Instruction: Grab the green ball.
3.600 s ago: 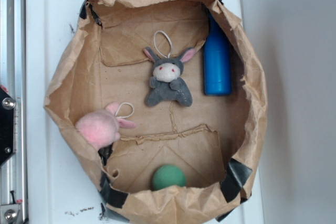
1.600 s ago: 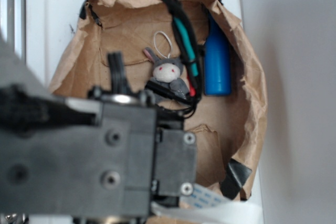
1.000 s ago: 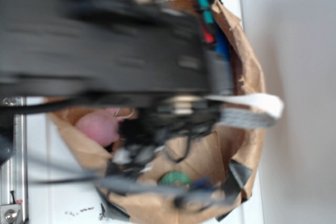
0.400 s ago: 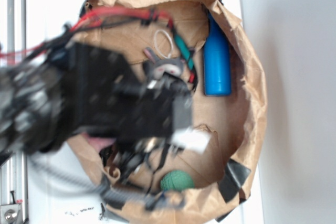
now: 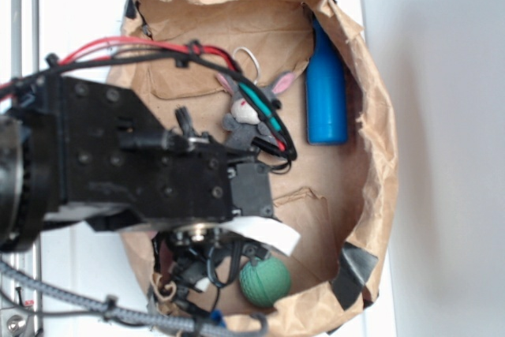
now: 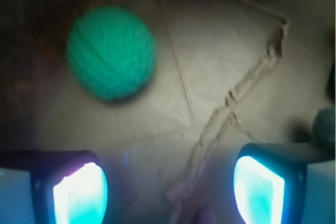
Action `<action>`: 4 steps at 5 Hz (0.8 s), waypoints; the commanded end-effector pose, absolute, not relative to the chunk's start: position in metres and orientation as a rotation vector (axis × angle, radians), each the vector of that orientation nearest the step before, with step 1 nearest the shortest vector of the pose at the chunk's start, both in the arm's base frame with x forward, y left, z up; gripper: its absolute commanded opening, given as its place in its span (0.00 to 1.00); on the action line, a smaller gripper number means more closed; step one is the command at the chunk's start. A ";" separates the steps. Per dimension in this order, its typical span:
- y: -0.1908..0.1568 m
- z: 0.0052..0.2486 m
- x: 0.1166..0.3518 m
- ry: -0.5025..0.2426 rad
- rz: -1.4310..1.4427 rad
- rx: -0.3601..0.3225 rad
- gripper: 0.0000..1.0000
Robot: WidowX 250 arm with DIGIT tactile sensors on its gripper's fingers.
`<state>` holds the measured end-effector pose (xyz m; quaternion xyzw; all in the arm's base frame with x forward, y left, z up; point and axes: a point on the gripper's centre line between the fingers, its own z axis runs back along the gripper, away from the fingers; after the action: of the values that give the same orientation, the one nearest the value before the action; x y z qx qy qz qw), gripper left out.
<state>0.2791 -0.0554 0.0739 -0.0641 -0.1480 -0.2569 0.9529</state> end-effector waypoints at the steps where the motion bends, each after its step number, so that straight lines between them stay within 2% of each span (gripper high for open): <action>1: -0.088 0.083 0.304 -0.381 -0.531 -0.211 1.00; 2: -0.103 0.084 0.313 -0.382 -0.511 -0.254 1.00; 4: -0.135 0.061 0.321 -0.317 -0.544 -0.229 1.00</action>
<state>0.3146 -0.1122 0.0441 -0.1075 -0.1260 -0.2538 0.9530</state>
